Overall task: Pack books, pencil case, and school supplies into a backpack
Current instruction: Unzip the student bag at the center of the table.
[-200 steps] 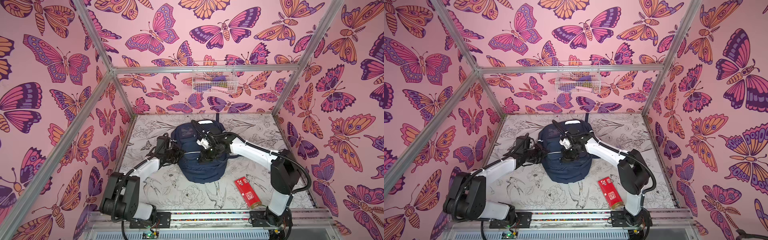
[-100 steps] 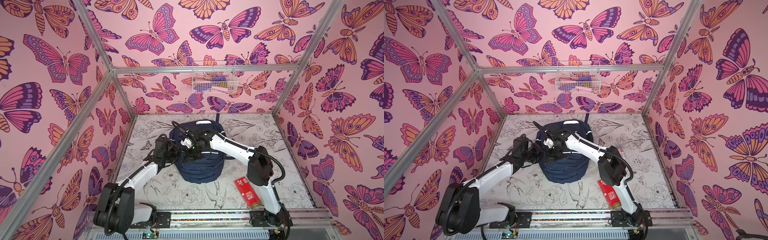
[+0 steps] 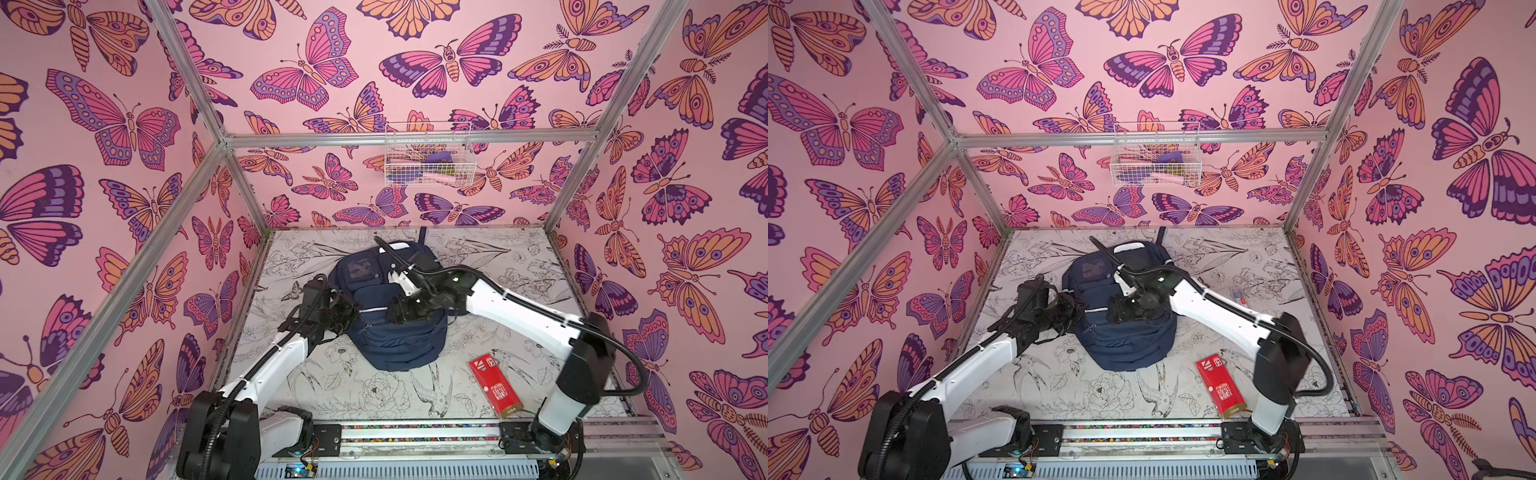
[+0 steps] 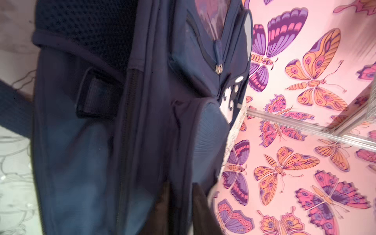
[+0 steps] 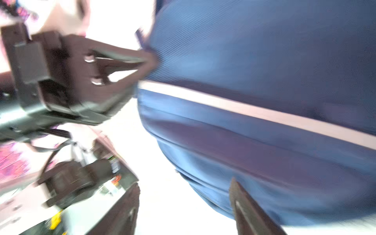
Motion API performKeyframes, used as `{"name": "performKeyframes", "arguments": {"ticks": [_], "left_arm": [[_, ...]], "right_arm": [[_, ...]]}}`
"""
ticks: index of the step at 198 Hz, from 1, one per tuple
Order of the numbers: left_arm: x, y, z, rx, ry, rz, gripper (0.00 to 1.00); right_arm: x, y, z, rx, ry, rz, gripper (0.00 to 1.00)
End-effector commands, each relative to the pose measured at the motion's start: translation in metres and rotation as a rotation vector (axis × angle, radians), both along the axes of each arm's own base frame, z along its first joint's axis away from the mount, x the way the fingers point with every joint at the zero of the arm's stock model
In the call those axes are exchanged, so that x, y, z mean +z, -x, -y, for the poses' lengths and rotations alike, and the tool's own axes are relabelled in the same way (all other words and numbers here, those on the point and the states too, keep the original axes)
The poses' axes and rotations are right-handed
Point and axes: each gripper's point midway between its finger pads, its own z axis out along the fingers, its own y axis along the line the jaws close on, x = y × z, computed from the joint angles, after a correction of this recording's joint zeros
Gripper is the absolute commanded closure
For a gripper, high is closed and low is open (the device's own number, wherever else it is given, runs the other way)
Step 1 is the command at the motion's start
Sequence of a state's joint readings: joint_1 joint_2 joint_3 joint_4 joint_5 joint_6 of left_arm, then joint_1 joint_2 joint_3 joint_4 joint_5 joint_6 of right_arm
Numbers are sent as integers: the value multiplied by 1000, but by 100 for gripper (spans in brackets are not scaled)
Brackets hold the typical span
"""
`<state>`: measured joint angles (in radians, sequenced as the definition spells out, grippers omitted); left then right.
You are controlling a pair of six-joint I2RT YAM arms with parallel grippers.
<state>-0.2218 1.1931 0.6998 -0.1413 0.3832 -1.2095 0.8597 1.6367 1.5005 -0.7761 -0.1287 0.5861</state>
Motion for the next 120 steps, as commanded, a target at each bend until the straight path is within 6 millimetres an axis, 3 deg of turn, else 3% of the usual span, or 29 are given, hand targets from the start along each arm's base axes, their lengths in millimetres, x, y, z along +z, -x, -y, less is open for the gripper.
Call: {"name": "performKeyframes", "arguments": {"ticks": [1, 47, 64, 89, 100, 120], "left_arm": [[18, -2, 6, -109, -46, 50, 66], [43, -3, 18, -265, -172, 146, 41], [54, 2, 29, -370, -285, 201, 31], [63, 14, 45, -504, -437, 249, 29], [65, 18, 51, -540, -470, 271, 29], [66, 27, 61, -601, -496, 294, 29]], "right_arm": [[-2, -16, 71, -174, 183, 125, 25], [-27, -41, 184, -507, 310, 79, 25], [-39, -45, 213, -595, 302, 19, 25], [-52, -51, 259, -692, 369, -5, 26], [-60, -51, 272, -689, 422, -24, 26], [-79, -39, 276, -623, 515, -117, 24]]}}
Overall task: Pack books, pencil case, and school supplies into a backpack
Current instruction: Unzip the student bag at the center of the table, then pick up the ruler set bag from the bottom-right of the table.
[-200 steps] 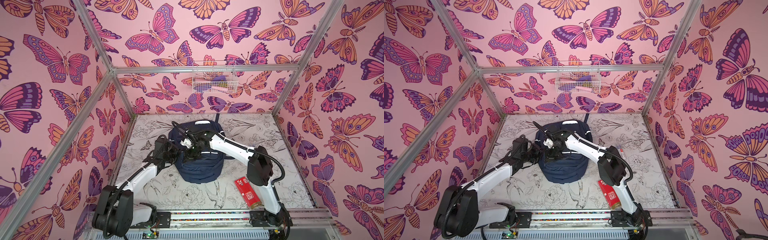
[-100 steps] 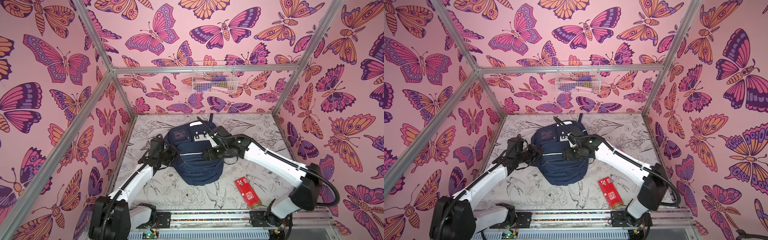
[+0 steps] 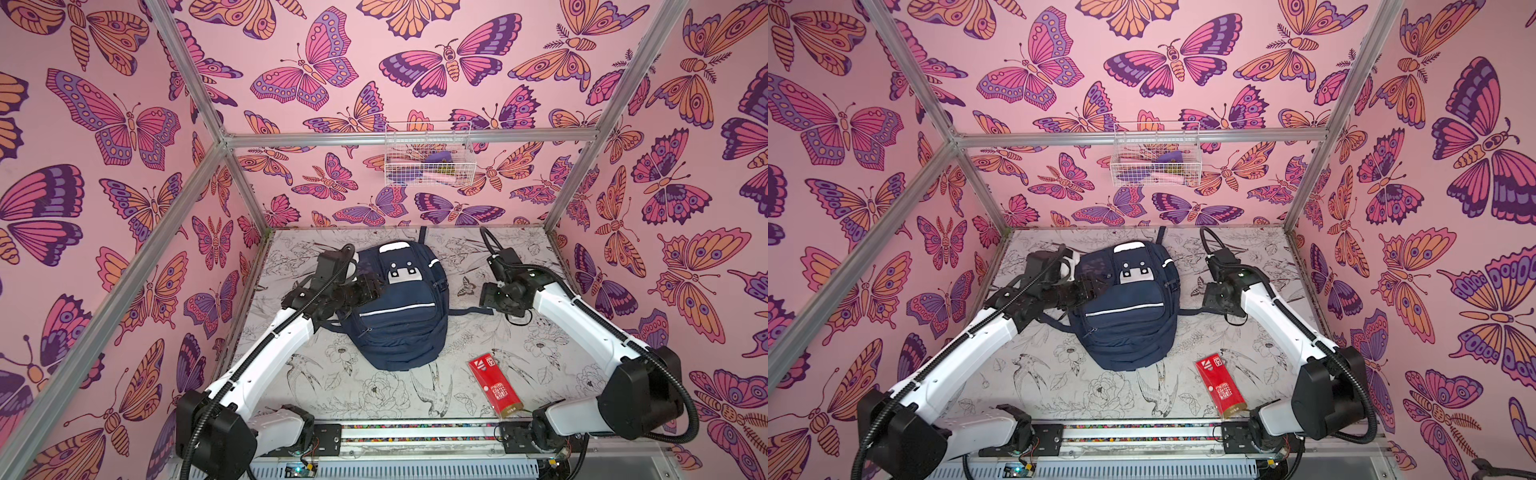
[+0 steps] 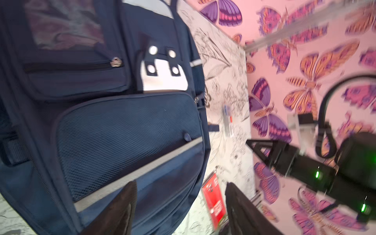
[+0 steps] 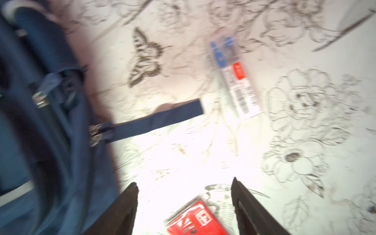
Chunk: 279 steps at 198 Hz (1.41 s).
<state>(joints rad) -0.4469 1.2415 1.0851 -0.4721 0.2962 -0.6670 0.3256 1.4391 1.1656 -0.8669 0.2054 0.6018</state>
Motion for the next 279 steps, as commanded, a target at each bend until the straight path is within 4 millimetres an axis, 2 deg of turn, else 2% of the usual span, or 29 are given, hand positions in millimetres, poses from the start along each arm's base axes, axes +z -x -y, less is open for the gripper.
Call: {"name": "performKeyframes", "arguments": {"ticks": [1, 30, 53, 72, 106, 127, 147, 161, 187, 211, 214, 234, 271, 279], "left_arm": [[-20, 17, -4, -84, -156, -8, 29], [-18, 30, 11, -146, -108, -28, 34], [-12, 37, 14, -145, -71, -36, 37], [-4, 39, 15, -135, -39, -30, 42], [10, 45, 24, -145, 60, -30, 53], [6, 47, 23, -138, 70, -39, 57], [1, 49, 21, -125, 78, -48, 60], [0, 49, 20, -107, 96, -54, 63], [-2, 49, 23, -86, 164, -79, 66], [-3, 51, 27, -82, 214, -98, 68], [-4, 51, 27, -82, 217, -101, 68], [-7, 53, 25, -73, 226, -109, 69], [-16, 51, 16, -22, 266, -145, 70], [-19, 50, 14, -11, 277, -158, 70]], "right_arm": [[-22, 18, 12, 44, 94, -148, 24], [-63, 49, -2, 17, -22, -254, 23], [-83, 79, -15, 22, -60, -297, 25], [-87, 96, -26, 68, -21, -318, 29], [-89, 119, -27, 74, 19, -340, 26], [-86, 133, -46, 158, -3, -331, 29], [-96, 149, -63, 254, 10, -389, 36], [-104, 153, -74, 318, 27, -403, 38], [-116, 148, -81, 350, 69, -419, 44], [-118, 139, -76, 346, 126, -392, 46], [-123, 140, -74, 343, 144, -410, 47], [-129, 141, -76, 350, 137, -420, 69], [-131, 145, -73, 361, 134, -405, 97], [-120, 141, -76, 374, 114, -361, 100]]}}
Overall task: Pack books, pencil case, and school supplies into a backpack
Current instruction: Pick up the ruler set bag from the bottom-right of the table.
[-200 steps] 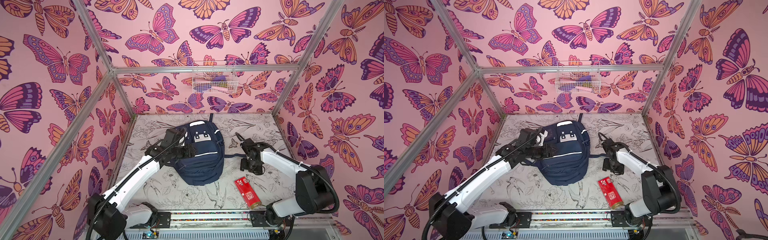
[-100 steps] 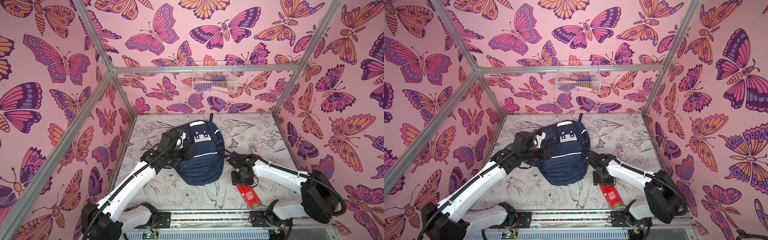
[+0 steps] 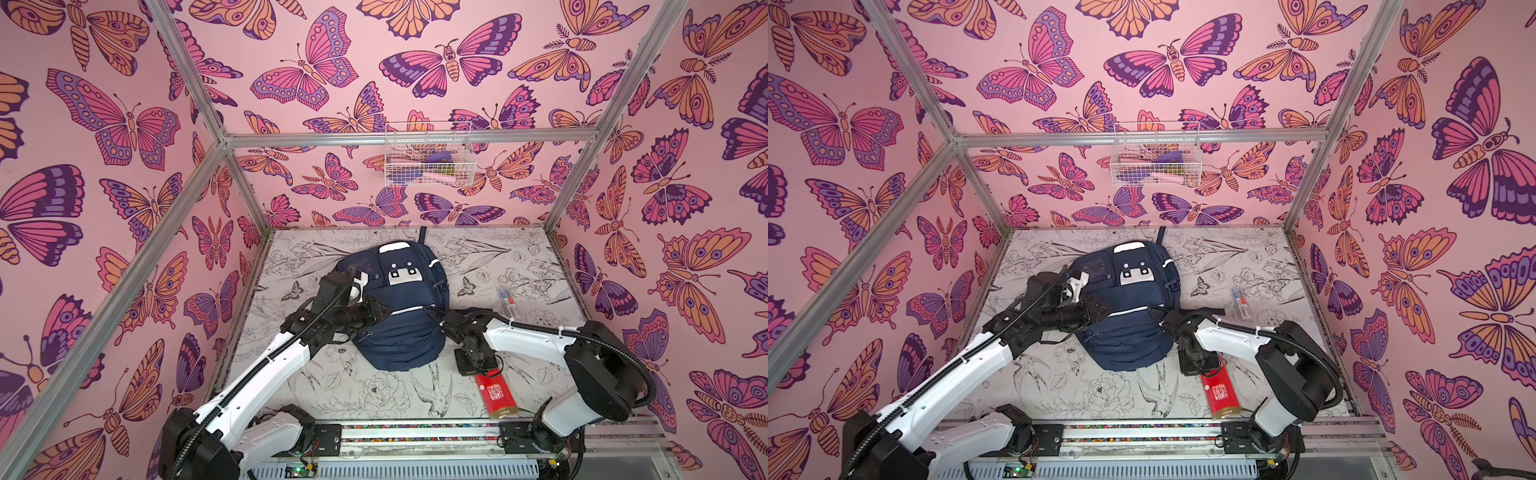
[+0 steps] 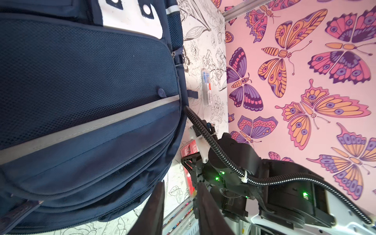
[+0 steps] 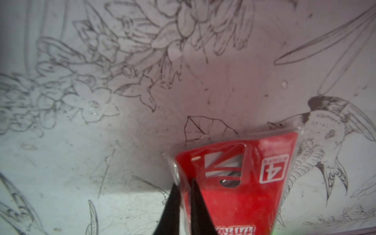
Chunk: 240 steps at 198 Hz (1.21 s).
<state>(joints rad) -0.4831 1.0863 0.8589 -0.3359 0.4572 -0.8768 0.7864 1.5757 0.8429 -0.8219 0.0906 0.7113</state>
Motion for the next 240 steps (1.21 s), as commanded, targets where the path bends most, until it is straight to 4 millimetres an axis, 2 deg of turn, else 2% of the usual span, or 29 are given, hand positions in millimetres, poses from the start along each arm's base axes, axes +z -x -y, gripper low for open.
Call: {"name": "performKeyframes", "arguments": {"ticks": [1, 16, 27, 41, 61, 84, 115, 134, 155, 188, 204, 240], "left_arm": [[-4, 0, -4, 28, 55, -39, 70], [-6, -2, -6, 46, 84, -70, 70], [-4, -3, -6, 47, 112, -88, 60], [-2, -2, -2, 36, 141, -115, 50], [8, 1, 7, 1, 196, -149, 38], [18, 8, 20, -48, 244, -190, 32], [11, 17, 29, -64, 278, -274, 30], [10, 21, 38, -68, 304, -298, 29], [11, 21, 45, -57, 343, -314, 28], [-3, 22, 48, -34, 351, -362, 30], [-12, 24, 49, -28, 354, -393, 41], [-18, 20, 49, 6, 402, -415, 67]], "right_arm": [[6, -2, 4, 18, -1, 51, 100], [22, -9, -5, 48, -56, 112, 100], [38, -14, -18, 93, -134, 162, 100], [65, -18, -43, 189, -255, 244, 100], [107, -12, -87, 379, -456, 341, 100], [149, -4, -121, 535, -580, 407, 100], [195, -7, -149, 667, -659, 484, 100], [209, -7, -165, 727, -697, 477, 100], [216, -6, -180, 780, -707, 454, 100], [223, -5, -197, 837, -707, 445, 100], [226, -5, -202, 855, -701, 446, 100], [227, -3, -205, 873, -695, 442, 100]]}}
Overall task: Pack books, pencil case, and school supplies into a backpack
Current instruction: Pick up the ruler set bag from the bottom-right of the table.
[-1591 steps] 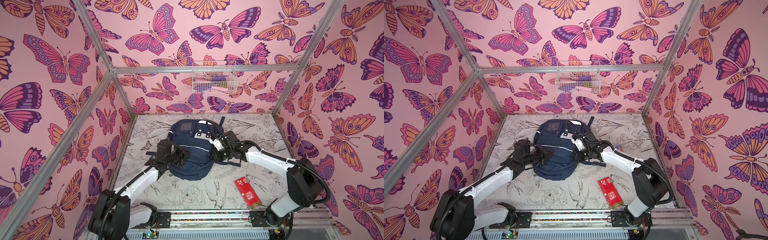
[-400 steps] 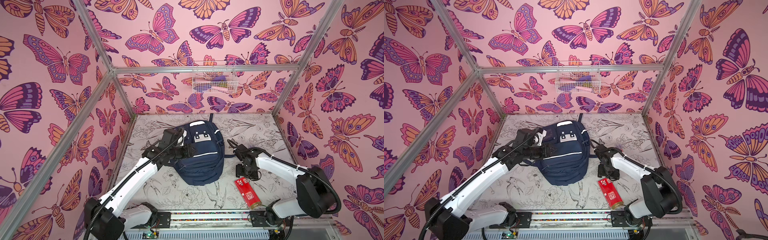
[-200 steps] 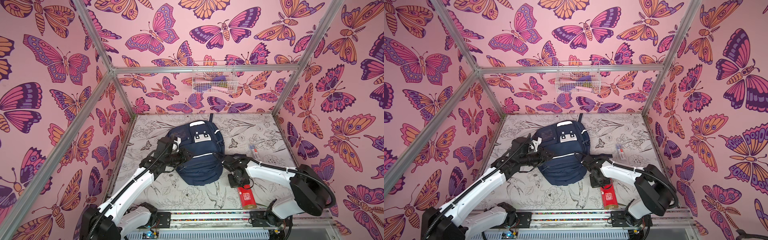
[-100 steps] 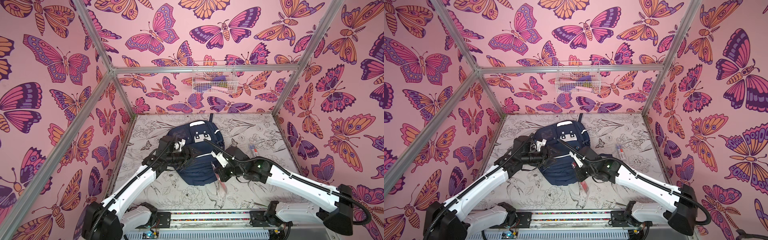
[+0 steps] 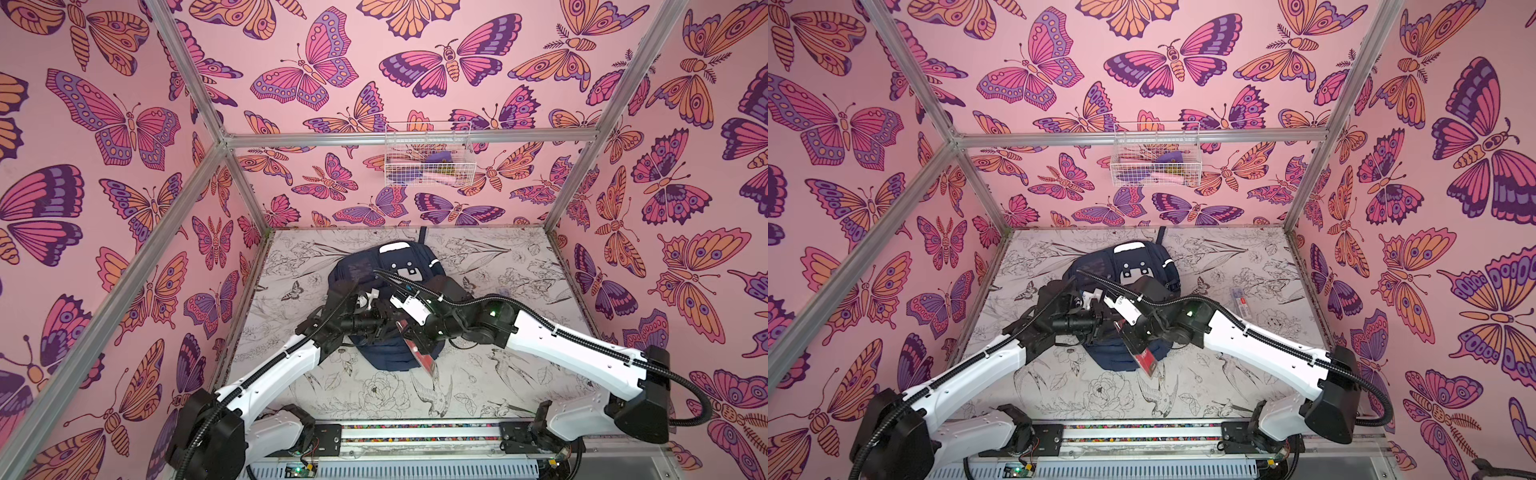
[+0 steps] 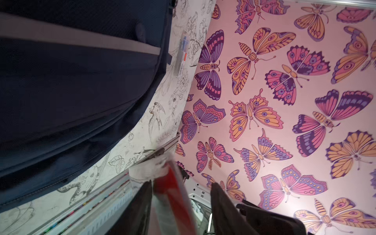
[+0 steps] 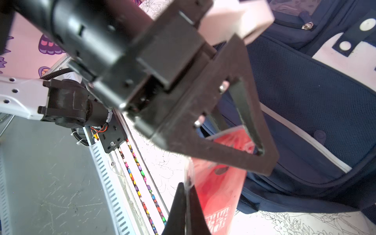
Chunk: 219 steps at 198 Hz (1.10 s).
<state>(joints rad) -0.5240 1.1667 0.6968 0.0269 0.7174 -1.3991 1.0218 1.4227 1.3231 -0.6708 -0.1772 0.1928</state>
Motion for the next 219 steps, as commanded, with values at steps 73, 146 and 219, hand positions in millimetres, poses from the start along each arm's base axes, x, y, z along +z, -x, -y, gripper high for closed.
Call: {"name": "performKeyframes", "arguments": {"ticks": [73, 146, 219], "left_arm": [[5, -15, 6, 66, 124, 2, 100], [10, -40, -32, 313, 219, 97, 100], [52, -42, -43, 359, 317, 331, 100]], "right_arm": [[11, 3, -5, 36, 8, 44, 100], [39, -35, 55, -341, 36, 205, 16], [52, -47, 102, -713, -513, -298, 23]]}}
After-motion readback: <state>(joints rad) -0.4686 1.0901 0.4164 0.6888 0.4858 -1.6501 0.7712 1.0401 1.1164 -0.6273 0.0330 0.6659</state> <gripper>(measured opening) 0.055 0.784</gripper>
